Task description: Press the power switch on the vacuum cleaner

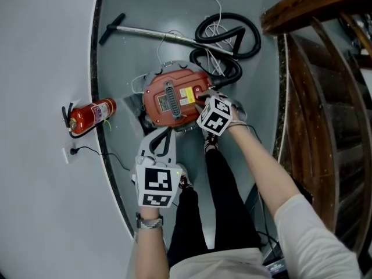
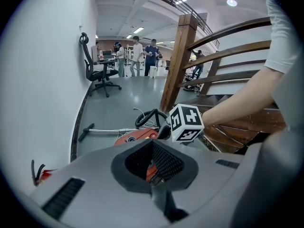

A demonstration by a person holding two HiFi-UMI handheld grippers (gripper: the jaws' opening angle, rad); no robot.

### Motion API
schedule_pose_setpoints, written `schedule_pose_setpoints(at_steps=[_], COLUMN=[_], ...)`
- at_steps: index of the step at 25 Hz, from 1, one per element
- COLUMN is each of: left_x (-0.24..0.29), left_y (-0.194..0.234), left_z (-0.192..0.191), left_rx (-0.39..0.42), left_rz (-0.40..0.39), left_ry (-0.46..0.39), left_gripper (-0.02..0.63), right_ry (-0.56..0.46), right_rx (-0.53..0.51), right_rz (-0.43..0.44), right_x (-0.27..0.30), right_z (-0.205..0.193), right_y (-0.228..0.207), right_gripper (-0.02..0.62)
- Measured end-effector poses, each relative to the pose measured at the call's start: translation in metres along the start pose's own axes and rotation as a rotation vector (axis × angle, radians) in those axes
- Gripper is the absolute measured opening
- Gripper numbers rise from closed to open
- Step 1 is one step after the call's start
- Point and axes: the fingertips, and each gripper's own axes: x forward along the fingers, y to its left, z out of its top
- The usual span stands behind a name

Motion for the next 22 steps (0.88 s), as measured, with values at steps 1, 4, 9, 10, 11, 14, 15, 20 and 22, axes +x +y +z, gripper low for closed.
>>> schedule_pose_setpoints(at_steps=[1, 4, 9, 10, 11, 14, 15, 20, 22], left_x=[0.0, 0.001, 0.002, 0.003, 0.003, 0.002, 0.002, 0.002, 0.002], left_y=[-0.001, -0.001, 0.001, 0.001, 0.001, 0.003, 0.005, 0.006, 0.003], left_z=[-0.001, -0.004, -0.007, -0.007, -0.007, -0.008, -0.009, -0.011, -0.011], left_rx=[-0.001, -0.007, -0.019, -0.02, -0.02, -0.015, -0.016, -0.032, -0.032], left_rz=[-0.002, -0.004, 0.006, 0.007, 0.007, 0.009, 0.011, 0.015, 0.011], left_ry=[0.002, 0.011, 0.015, 0.016, 0.017, 0.02, 0.021, 0.021, 0.021], left_gripper=[0.0, 0.0, 0.0, 0.0, 0.0, 0.0, 0.0, 0.0, 0.0], right_ry=[-0.003, -0.006, 0.016, 0.019, 0.019, 0.018, 0.017, 0.0, -0.013], right_rx=[0.0, 0.0, -0.025, -0.02, -0.016, -0.003, -0.002, 0.051, 0.054], right_rz=[-0.002, -0.001, 0.004, 0.004, -0.001, -0.014, -0.013, 0.002, -0.012], right_x=[-0.001, -0.002, 0.003, 0.004, 0.004, 0.005, 0.005, 0.005, 0.004], right_z=[0.001, 0.004, -0.002, -0.002, -0.001, -0.003, -0.004, -0.002, -0.002], right_y=[0.0, -0.001, 0.004, 0.004, 0.004, 0.002, 0.002, -0.002, -0.003], right_gripper=[0.097, 0.097, 0.097, 0.098, 0.103, 0.098, 0.098, 0.078, 0.066])
